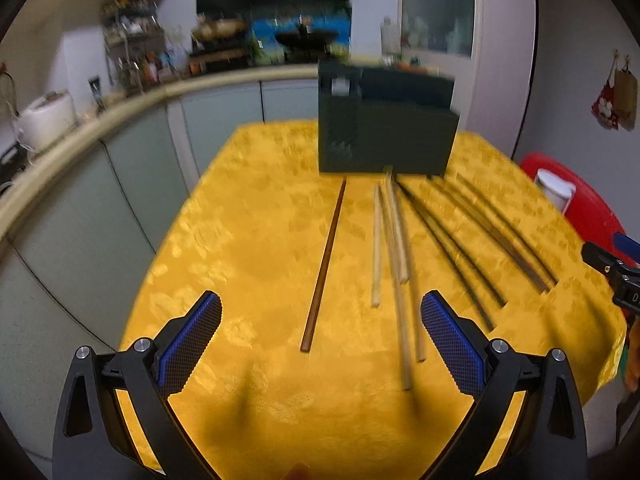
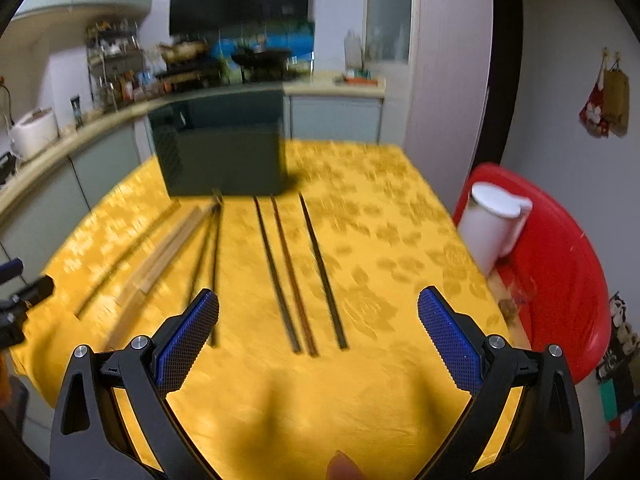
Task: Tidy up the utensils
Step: 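Lower the left tool and close it on a dark brown chopstick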
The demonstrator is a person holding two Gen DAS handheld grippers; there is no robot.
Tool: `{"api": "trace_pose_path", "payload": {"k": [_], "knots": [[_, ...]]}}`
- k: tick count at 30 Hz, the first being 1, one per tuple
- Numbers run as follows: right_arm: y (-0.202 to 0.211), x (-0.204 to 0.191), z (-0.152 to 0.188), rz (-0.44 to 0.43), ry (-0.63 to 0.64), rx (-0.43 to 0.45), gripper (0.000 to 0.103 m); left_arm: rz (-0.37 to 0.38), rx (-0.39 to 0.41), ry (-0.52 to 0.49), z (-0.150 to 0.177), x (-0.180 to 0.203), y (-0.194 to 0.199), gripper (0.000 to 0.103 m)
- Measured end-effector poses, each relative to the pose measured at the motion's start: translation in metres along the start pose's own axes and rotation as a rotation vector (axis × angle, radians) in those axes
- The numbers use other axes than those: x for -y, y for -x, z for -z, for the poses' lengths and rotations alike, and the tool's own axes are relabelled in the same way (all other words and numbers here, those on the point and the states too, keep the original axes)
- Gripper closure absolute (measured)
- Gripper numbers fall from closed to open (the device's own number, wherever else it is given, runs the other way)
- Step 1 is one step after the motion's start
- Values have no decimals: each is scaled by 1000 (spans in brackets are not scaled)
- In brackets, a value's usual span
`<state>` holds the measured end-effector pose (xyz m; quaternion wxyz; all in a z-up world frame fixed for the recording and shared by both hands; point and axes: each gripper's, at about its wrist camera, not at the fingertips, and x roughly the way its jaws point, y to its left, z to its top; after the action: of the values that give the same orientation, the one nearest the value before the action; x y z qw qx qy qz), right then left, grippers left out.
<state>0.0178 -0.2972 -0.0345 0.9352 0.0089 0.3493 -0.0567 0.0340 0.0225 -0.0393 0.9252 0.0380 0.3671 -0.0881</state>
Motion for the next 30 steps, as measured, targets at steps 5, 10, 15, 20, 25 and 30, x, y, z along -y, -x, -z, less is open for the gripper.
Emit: {"api": "trace_pose_path", "payload": {"k": [5,10,15,20,25,30], "knots": [[-30,26,20,1,6,-114,6,5,-108,-48,7,-4,-39,7],[-49,41,36,-55,-2,-189,6,3,-162,-104,6,-2,-63,23],[-54,48,45,-69,12,-203,6,45,-172,-76,5,-5,-76,55],[-52,47,50,-73,24,-157,6,41,-123,-72,10,-1,-75,57],[-50,49,46,-63,15,-153,21,37,-121,-70,10,-1,-74,58],[-60,38,29,-106,60,-148,54,42,-107,-68,13,-1,-71,64]]}}
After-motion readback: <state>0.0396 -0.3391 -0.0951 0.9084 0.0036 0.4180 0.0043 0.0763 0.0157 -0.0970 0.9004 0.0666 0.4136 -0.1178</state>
